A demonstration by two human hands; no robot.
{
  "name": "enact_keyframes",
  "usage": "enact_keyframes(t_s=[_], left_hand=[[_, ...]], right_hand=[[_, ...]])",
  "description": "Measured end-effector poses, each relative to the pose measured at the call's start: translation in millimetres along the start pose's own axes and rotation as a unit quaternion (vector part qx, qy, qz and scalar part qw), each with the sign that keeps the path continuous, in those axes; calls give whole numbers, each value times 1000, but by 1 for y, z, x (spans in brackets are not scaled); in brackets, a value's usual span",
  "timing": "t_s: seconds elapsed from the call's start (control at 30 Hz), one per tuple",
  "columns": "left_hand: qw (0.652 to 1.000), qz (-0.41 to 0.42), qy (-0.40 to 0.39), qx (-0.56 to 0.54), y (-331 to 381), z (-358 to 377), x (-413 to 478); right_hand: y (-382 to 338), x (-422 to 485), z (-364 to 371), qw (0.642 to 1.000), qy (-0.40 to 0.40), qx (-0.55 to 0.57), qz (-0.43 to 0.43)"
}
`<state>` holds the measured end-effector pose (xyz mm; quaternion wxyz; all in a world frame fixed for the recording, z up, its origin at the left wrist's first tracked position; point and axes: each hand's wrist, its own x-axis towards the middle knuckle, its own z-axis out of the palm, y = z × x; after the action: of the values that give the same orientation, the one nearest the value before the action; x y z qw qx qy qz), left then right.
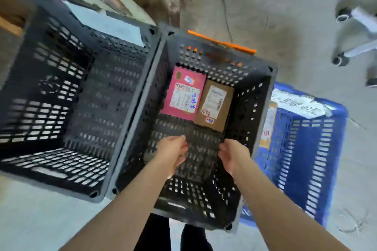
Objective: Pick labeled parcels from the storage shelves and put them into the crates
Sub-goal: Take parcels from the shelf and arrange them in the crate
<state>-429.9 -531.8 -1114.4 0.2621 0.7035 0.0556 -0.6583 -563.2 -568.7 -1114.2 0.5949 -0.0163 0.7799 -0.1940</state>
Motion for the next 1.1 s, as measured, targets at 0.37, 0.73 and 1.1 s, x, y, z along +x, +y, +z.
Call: enact_keyframes(t_s=[0.37,0.73,1.1], left_hand=[[965,152,79,-196,47,-159,-323],[811,342,265,-394,-114,-383,-618],[685,445,439,-375,-320,-546,-857]], right_hand=[[-39,-314,50,905,-301,-243,-176],[152,-638,114,701,-554,-378,-242],[401,-921,55,475,-730,-371,-321]])
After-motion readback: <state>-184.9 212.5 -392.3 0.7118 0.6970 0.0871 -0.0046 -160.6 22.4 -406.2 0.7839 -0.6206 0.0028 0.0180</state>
